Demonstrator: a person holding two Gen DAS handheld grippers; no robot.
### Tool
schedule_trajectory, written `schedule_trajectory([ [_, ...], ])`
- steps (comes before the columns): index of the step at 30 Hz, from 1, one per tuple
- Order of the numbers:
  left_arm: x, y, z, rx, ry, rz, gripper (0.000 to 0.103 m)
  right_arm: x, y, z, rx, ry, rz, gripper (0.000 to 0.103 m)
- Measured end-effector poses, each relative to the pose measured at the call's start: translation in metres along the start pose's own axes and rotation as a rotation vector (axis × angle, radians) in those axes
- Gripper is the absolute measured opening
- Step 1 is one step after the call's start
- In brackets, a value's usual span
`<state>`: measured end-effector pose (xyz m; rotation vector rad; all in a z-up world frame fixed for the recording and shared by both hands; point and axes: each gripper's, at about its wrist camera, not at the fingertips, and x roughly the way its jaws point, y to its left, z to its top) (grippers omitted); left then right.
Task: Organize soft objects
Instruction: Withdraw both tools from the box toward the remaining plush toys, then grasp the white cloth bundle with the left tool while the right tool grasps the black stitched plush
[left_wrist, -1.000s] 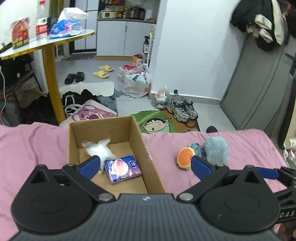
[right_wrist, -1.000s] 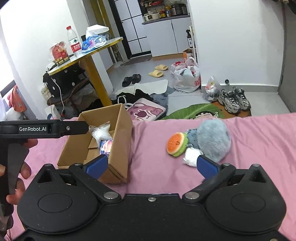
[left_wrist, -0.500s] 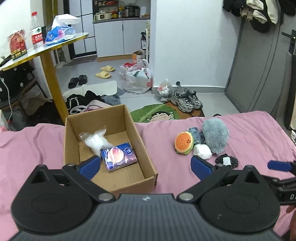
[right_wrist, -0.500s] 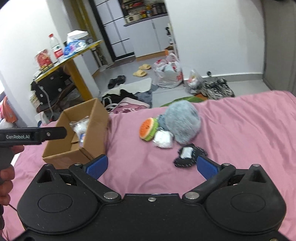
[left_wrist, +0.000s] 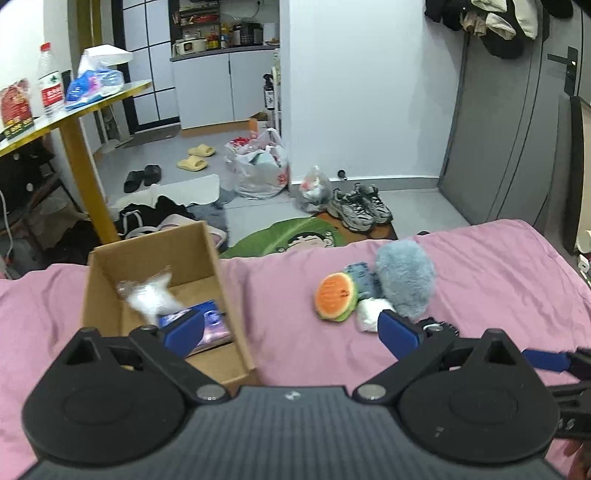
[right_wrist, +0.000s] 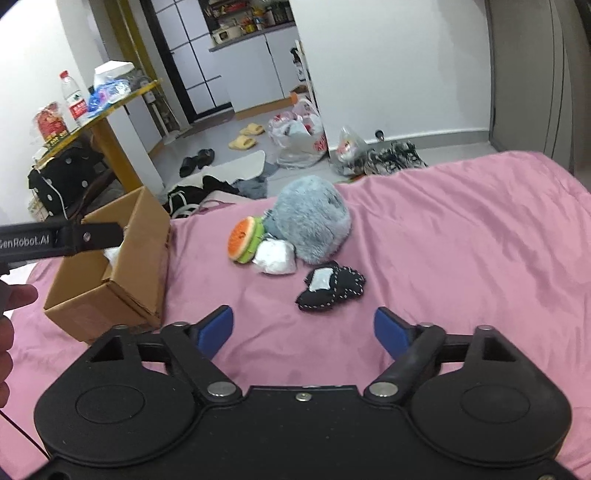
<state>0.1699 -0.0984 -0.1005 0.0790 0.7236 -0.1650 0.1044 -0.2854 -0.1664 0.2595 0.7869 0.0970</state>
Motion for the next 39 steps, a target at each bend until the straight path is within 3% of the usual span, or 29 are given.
schedule_trajectory([
  [7,0.022,-0.015,0.005,0.004,0.017,-0.056,0.092,0.011,-0.011,0.001,0.034,0.033,0.001,0.064],
  [15,0.051,-0.03,0.004,-0.003,0.06,-0.103,0.075,0.029,-0.027,0.003,0.131,0.071,0.003,0.051],
  [30,0.094,-0.043,0.001,-0.039,0.124,-0.134,0.054,0.082,-0.042,0.002,0.245,0.189,0.105,0.05],
  [36,0.113,-0.045,-0.001,-0.06,0.167,-0.141,0.052,0.093,-0.049,0.006,0.295,0.18,0.138,0.049],
  [39,0.12,-0.049,-0.002,-0.052,0.178,-0.146,0.052,0.1,-0.055,0.01,0.318,0.177,0.136,0.043],
])
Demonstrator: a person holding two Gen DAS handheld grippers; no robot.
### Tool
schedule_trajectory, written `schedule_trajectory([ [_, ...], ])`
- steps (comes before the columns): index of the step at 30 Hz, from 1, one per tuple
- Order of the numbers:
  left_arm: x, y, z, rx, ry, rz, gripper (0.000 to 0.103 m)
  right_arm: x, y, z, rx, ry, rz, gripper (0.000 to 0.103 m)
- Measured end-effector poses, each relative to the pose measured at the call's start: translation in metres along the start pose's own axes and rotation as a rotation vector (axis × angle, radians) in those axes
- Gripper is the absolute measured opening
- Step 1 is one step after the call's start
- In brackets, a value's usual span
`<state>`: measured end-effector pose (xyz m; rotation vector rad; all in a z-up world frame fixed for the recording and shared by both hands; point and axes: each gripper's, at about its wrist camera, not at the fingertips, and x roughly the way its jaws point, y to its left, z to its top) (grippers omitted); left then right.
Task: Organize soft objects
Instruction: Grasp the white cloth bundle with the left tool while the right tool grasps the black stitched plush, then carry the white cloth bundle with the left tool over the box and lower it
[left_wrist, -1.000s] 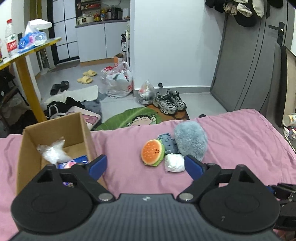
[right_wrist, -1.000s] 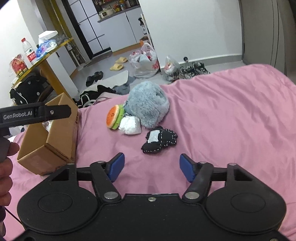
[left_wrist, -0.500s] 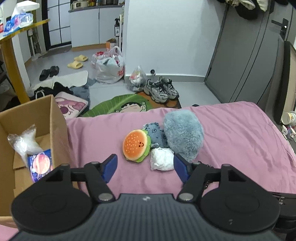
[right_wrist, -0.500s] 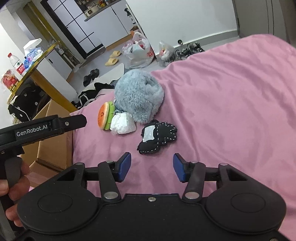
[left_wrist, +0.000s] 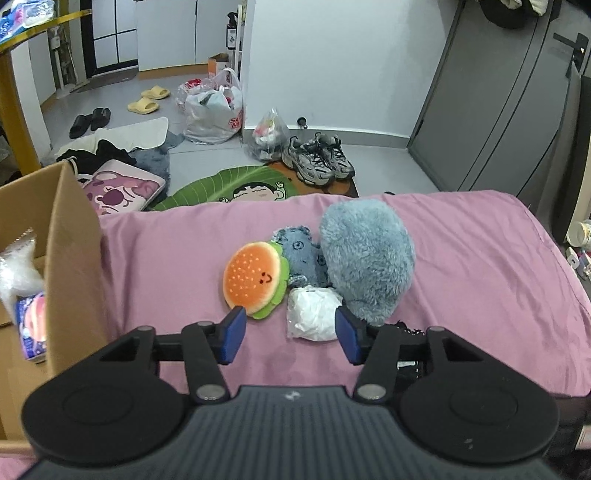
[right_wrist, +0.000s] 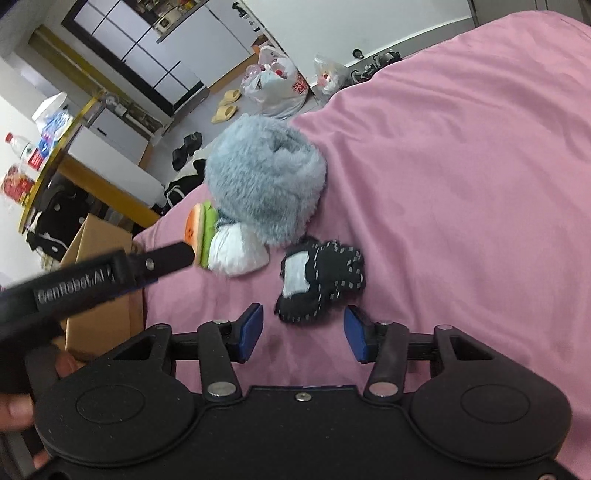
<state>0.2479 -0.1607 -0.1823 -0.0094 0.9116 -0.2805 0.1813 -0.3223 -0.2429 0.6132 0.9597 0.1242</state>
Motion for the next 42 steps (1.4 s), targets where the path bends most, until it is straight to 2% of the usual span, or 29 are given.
schedule_trajectory([
  [4,0.011,-0.002,-0.002,0.0,0.022,-0.008,0.052,0.006,-0.009,0.007,0.032,-0.009,0.001,0.021],
  [7,0.019,-0.005,-0.002,0.002,0.037,-0.022,0.052,0.004,-0.015,0.011,0.037,-0.01,0.007,0.016],
  [12,0.032,-0.013,0.0,0.025,0.05,-0.028,0.053,-0.009,-0.016,0.008,0.022,-0.013,-0.02,0.016],
  [17,0.048,-0.023,-0.002,0.08,0.075,0.005,0.052,-0.021,-0.017,0.0,0.013,-0.016,-0.042,0.016],
  [18,0.049,-0.023,-0.003,0.081,0.076,0.02,0.045,-0.023,-0.016,-0.001,0.003,-0.019,-0.046,0.016],
  [19,0.05,-0.022,-0.004,0.071,0.077,0.028,0.044,-0.025,-0.015,-0.002,-0.007,-0.023,-0.051,0.016],
  [29,0.014,-0.02,-0.006,0.064,0.063,-0.008,0.044,-0.042,0.004,-0.001,-0.045,-0.08,-0.059,0.016],
  [42,-0.046,-0.01,0.0,0.08,-0.04,-0.019,0.044,-0.07,0.039,-0.007,-0.084,-0.145,-0.052,0.016],
])
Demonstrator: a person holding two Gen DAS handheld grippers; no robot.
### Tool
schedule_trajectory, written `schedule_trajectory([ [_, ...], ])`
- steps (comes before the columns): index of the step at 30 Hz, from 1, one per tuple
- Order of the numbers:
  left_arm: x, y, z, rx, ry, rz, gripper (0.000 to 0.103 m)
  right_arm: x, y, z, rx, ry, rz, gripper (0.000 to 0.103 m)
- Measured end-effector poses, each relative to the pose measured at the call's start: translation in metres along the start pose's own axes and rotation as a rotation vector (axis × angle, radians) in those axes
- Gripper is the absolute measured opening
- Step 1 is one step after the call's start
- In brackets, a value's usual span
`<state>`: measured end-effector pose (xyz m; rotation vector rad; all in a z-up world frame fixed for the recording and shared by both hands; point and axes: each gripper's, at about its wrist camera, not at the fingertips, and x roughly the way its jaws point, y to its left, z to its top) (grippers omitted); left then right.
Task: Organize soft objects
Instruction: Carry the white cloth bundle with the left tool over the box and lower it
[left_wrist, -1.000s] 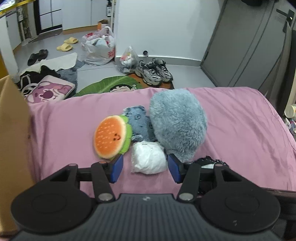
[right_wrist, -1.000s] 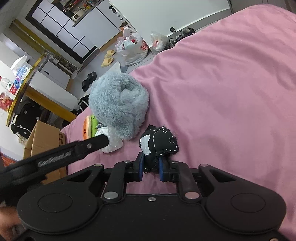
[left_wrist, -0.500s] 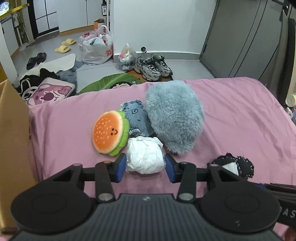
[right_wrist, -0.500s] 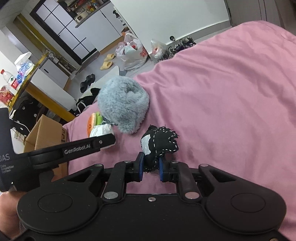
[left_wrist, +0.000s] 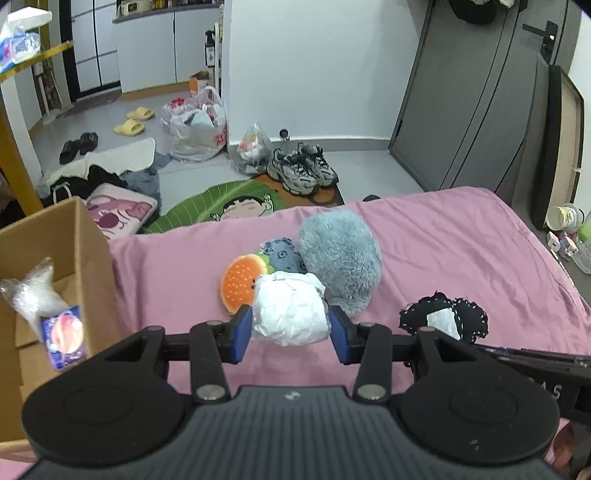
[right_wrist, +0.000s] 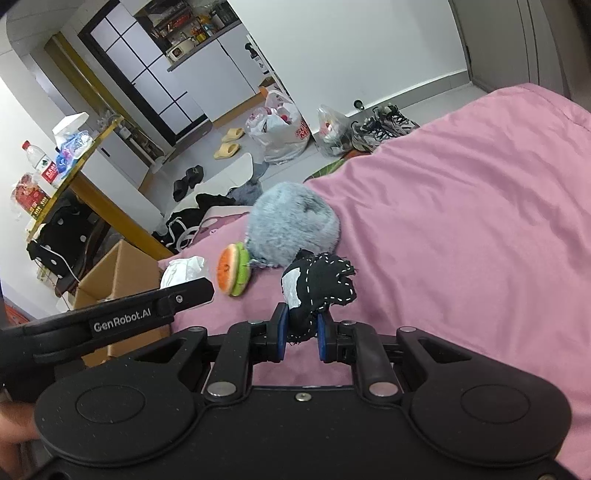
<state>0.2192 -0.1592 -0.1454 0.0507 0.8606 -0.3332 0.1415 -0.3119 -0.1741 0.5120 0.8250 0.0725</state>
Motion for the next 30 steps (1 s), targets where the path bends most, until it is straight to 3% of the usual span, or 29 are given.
schedule_trajectory([
  [19,-0.069,0.037,0.0,-0.019,-0.083,-0.053,0.044,-0.024,0.052,0.012,-0.117,-0.067,0.034,0.016],
  [30,-0.087,0.072,0.004,-0.04,-0.113,-0.009,0.044,-0.015,0.074,0.011,-0.146,-0.063,0.078,0.016],
])
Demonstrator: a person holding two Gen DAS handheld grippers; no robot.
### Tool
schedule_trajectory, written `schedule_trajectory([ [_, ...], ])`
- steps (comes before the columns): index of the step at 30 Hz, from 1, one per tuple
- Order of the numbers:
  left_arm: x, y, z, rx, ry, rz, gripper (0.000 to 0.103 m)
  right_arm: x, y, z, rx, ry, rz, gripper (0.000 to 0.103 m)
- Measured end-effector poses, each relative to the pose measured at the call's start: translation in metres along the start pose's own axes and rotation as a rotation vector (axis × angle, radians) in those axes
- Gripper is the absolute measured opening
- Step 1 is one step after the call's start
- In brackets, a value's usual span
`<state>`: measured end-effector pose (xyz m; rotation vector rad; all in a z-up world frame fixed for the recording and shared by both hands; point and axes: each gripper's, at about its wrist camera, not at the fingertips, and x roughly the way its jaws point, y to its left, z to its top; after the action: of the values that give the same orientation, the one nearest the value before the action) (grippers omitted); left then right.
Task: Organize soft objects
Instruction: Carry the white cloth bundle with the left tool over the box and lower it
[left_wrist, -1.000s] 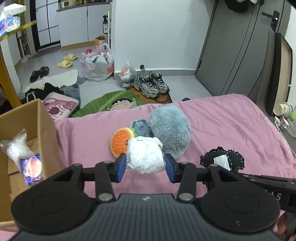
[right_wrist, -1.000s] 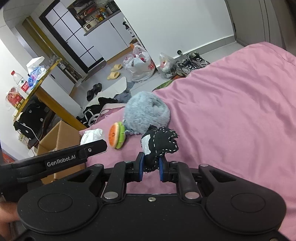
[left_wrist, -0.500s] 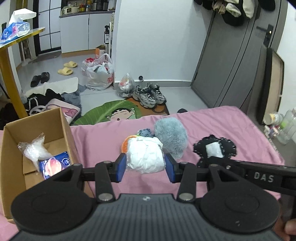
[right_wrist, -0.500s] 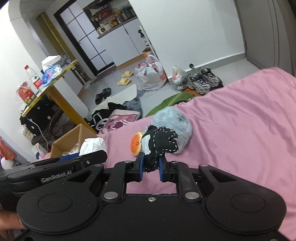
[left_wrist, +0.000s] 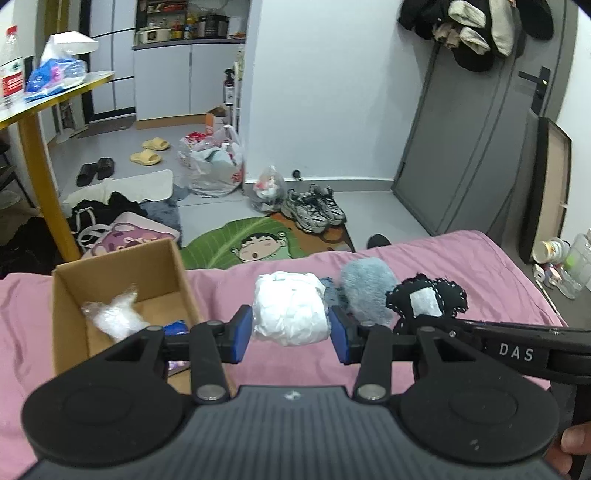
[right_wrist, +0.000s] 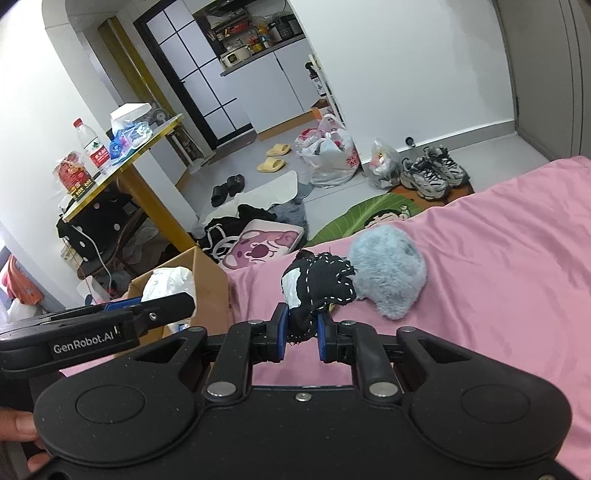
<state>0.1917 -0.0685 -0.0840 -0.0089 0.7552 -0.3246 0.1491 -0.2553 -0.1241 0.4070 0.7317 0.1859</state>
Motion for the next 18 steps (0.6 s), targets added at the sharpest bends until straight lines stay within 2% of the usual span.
schedule_trajectory([
  [10,-0.007,0.033,0.006,-0.039,-0.035,0.085,0.044,0.016,0.027,0.001,-0.013,0.014,0.053,0.016],
  [18,-0.002,0.062,0.001,-0.085,-0.025,0.143,0.044,0.031,0.046,0.002,-0.03,0.029,0.082,0.016],
])
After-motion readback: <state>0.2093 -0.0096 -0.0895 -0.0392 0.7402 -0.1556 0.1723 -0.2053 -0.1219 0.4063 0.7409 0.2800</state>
